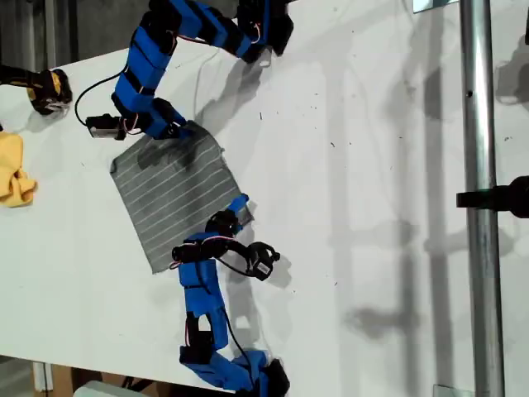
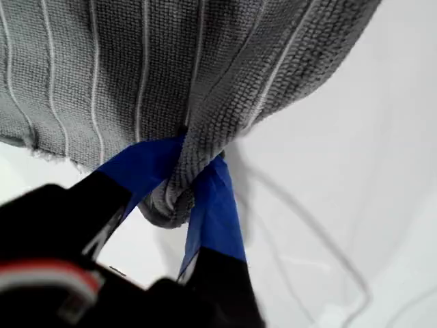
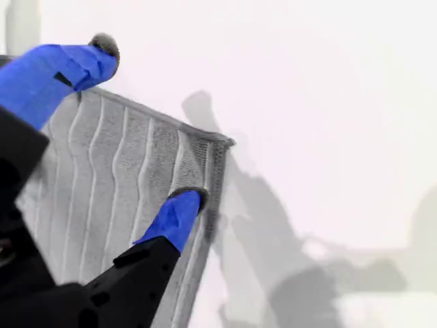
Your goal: Grasp corners of a towel and fold twice.
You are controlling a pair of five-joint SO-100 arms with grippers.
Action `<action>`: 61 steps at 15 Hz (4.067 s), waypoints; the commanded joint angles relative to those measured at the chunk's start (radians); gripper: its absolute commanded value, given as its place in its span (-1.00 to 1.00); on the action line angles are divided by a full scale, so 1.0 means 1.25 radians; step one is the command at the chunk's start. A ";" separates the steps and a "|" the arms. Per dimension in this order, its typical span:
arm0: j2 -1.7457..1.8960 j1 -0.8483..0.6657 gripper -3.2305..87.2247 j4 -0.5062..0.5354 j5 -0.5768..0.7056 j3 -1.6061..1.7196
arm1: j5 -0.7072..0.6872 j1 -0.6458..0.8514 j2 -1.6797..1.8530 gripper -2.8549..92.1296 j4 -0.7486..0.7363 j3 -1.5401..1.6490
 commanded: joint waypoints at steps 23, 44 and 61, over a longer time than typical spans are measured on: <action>0.156 0.059 -0.95 0.161 -0.070 0.000 | 0.013 -0.017 0.067 -0.94 -0.002 -0.042; 0.296 0.025 -0.20 0.201 -0.054 0.012 | 0.055 -0.110 0.099 -0.94 0.015 -0.060; -0.083 0.040 -0.66 0.096 -0.135 -0.033 | 0.054 -0.102 0.106 -0.94 0.015 -0.058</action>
